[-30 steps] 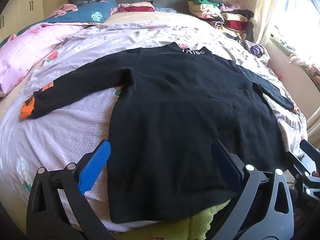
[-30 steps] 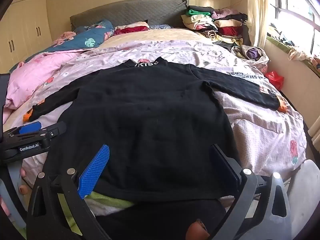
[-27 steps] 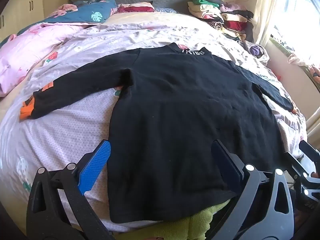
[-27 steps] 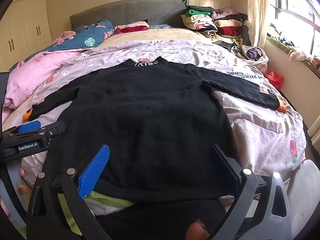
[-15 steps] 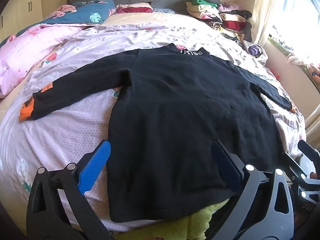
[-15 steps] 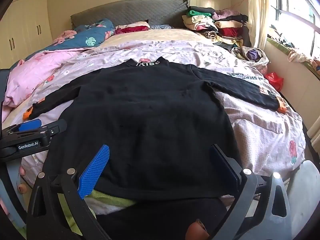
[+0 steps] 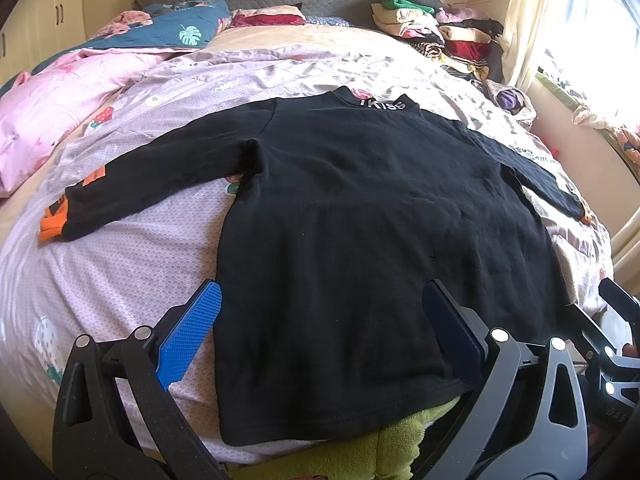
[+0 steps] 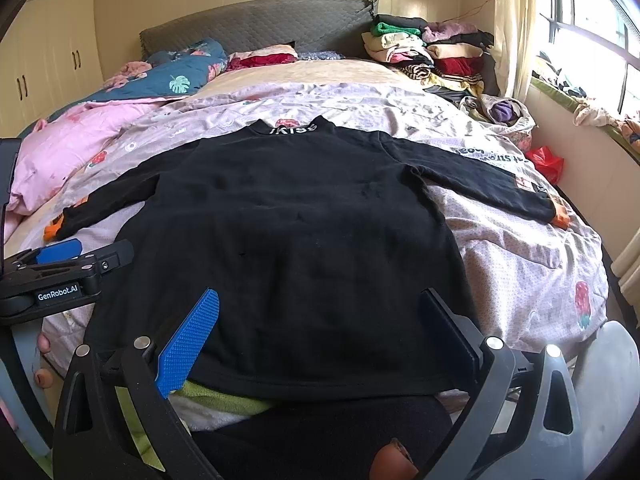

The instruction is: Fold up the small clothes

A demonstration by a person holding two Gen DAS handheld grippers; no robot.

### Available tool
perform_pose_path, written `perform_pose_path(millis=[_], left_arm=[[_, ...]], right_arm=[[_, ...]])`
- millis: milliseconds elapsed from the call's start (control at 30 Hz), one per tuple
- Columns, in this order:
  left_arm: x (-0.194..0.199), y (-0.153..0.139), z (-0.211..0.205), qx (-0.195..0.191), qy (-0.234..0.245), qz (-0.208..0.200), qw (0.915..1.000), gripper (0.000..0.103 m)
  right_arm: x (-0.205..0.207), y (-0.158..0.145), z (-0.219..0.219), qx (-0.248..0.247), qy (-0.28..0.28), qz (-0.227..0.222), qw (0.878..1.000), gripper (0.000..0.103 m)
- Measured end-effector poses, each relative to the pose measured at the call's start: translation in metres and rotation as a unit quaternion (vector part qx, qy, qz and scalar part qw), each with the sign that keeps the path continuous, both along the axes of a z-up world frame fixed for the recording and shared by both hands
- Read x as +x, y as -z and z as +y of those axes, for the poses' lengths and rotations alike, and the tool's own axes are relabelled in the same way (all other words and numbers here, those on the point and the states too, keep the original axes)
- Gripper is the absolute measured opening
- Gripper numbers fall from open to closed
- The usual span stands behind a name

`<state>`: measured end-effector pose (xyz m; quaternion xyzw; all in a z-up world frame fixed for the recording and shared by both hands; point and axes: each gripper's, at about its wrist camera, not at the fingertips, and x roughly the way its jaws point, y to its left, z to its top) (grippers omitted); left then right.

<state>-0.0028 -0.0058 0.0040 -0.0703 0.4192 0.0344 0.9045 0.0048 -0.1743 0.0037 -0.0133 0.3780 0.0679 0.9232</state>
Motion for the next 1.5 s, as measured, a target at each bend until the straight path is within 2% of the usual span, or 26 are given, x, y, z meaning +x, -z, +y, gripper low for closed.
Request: perform_pose_path(millis=[1000,1500], left_arm=[[0.002,-0.002,0.004,0.005,0.002,-0.004,1.0000,0.095],[0.017,-0.002,0.007,0.003,0.004,0.000,1.0000,0.095]], right_arm=[[0.001,0.001,0.004,-0.002,-0.006,-0.001,1.000,0.099],[0.019,0.006,0.008,0.014,-0.017,0.014,1.000,0.099]])
